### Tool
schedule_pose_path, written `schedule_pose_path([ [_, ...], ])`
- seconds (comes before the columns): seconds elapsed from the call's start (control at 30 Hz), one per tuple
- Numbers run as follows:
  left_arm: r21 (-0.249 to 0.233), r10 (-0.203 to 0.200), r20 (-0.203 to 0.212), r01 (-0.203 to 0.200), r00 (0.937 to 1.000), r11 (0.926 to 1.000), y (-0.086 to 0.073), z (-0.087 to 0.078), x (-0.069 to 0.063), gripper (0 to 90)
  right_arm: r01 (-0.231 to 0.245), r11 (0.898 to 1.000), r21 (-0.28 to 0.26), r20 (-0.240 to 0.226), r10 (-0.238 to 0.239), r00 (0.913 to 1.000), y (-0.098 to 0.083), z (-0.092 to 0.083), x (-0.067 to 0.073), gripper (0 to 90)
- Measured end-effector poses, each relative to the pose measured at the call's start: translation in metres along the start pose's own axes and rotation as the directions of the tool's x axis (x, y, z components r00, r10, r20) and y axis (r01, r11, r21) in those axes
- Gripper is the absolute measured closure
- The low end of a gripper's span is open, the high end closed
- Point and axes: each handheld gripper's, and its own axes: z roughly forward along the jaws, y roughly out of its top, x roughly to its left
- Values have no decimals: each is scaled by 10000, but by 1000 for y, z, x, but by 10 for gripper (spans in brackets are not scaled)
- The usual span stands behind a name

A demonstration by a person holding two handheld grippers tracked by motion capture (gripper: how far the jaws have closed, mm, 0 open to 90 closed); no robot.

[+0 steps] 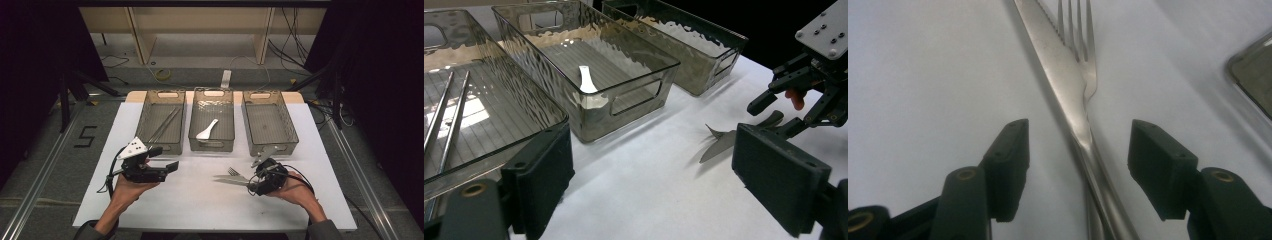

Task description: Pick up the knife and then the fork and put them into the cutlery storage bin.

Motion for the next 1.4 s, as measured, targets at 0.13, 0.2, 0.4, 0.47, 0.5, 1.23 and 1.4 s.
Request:
schedule_pose_path([
  [0.13, 30, -6, -9, 6, 10000, 10000, 0, 1, 0, 160, 199, 9996, 210, -61, -197, 9998, 2, 2, -1, 462],
  [0.2, 54, 52, -22, -52, 10000, 10000, 0, 1, 0, 160, 263, 9991, 329, -50, -262, 9996, 2, 3, -1, 475],
  [0.4, 17, 153, -22, -152, 9999, 9999, -1, -1, -2, 160, 451, 9977, 507, 10, -452, 9990, 5, 2, -1, 517],
  [0.47, 28, 229, 12, -229, 9997, 9997, -1, -1, -3, 160, 464, 9976, 506, 8, -465, 9989, 6, 2, -1, 533],
  [0.5, 26, 258, 20, -258, 9997, 9997, -1, -1, -3, 160, 498, 9973, 542, 9, -499, 9988, 6, 2, 0, 542],
  [1.23, 130, 351, 112, -352, 9993, 9993, -2, 1, -5, 160, 929, 9867, 1331, 52, -944, 9955, 10, 20, -4, 714],
  [1.4, 152, 375, 113, -377, 9992, 9992, -2, 1, -5, 161, 1080, 9853, 1320, -36, -1085, 9941, 11, 20, -4, 740],
])
